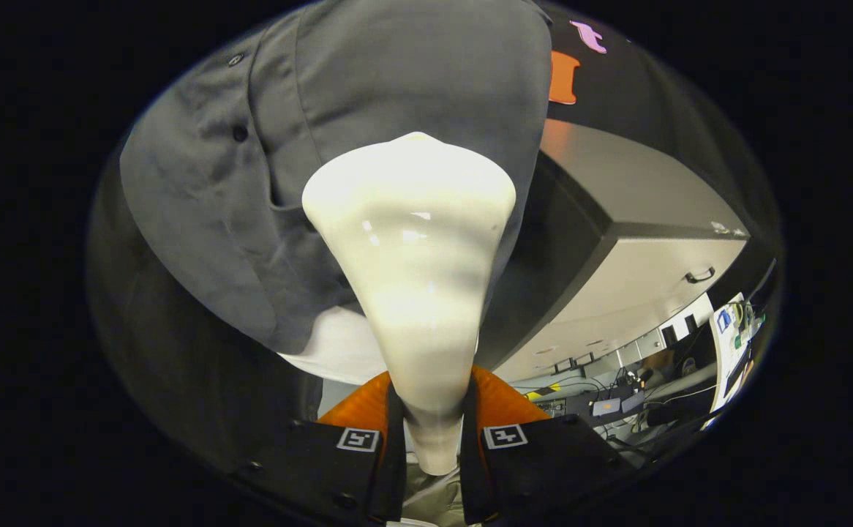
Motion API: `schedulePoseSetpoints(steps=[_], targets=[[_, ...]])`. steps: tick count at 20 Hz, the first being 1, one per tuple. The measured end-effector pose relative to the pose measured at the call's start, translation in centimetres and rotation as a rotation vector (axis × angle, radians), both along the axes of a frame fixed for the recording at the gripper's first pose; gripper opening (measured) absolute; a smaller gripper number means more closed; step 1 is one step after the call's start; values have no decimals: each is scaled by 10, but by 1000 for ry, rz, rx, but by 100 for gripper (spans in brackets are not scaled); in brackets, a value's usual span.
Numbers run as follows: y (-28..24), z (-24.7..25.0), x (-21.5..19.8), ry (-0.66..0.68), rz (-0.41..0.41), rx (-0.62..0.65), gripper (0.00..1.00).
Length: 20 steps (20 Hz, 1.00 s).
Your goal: Iron the clothes twice with a garment steamer, once on the left side and once on the right side.
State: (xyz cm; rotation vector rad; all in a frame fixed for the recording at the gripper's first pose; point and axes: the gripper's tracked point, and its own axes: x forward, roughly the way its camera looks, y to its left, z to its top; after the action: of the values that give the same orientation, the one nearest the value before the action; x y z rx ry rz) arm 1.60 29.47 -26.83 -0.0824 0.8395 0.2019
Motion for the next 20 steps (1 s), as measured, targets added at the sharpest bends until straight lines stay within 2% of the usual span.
schedulePoseSetpoints(steps=[7,20], targets=[[32,93,-5,-133,17,41,38],[115,217,-7,-331,59,122,38]])
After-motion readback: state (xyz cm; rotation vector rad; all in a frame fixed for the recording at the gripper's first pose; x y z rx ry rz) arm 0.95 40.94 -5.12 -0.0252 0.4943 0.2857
